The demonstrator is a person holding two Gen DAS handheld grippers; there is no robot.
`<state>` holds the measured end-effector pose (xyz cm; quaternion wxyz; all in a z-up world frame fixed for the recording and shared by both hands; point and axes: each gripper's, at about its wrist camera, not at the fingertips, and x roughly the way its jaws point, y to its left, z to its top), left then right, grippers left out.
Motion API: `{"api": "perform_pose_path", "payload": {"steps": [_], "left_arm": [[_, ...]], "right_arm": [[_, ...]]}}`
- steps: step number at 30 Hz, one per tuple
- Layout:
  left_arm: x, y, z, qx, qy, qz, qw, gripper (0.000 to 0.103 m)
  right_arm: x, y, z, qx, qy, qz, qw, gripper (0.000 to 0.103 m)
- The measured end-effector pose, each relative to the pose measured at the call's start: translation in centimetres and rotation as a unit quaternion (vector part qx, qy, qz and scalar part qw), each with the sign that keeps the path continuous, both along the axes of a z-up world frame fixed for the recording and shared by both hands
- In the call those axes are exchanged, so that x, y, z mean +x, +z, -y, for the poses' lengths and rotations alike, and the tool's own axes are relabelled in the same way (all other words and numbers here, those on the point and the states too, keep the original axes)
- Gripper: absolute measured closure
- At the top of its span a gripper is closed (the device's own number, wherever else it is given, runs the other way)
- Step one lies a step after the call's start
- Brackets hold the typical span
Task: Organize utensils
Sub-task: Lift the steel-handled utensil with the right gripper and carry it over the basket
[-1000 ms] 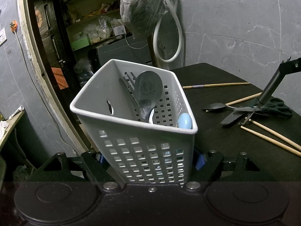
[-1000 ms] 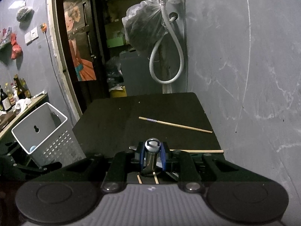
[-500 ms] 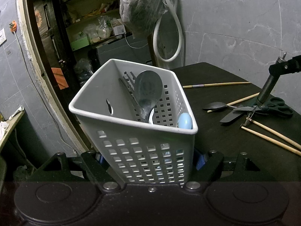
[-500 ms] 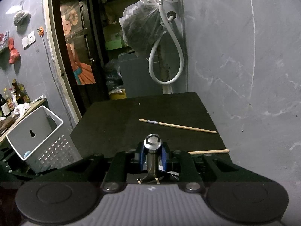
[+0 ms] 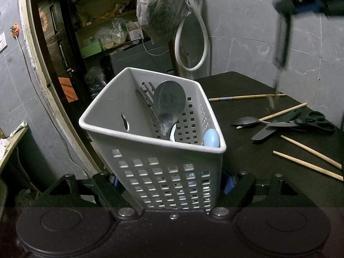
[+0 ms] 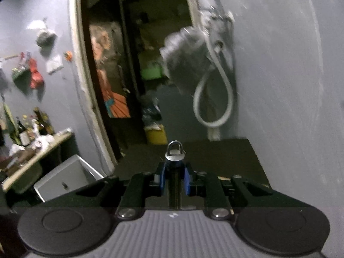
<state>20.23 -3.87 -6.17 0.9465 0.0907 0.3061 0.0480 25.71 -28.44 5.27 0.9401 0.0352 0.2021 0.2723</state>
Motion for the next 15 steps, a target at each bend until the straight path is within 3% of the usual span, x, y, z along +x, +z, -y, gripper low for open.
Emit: {"api": "perform_pose_path", "payload": {"steps": [8, 15], "left_arm": [[0.0, 0.0, 0.0, 0.001, -0.001, 0.000, 1.0000, 0.020], [0.1, 0.0, 0.0, 0.000, 0.000, 0.000, 1.0000, 0.020]], "right_arm": [[0.6, 5.6, -5.8, 0.004, 0.094, 0.060, 0.994, 0.083], [0.4, 6.9, -11.0, 0.002, 0.162, 0.088, 0.983, 0.083]]}}
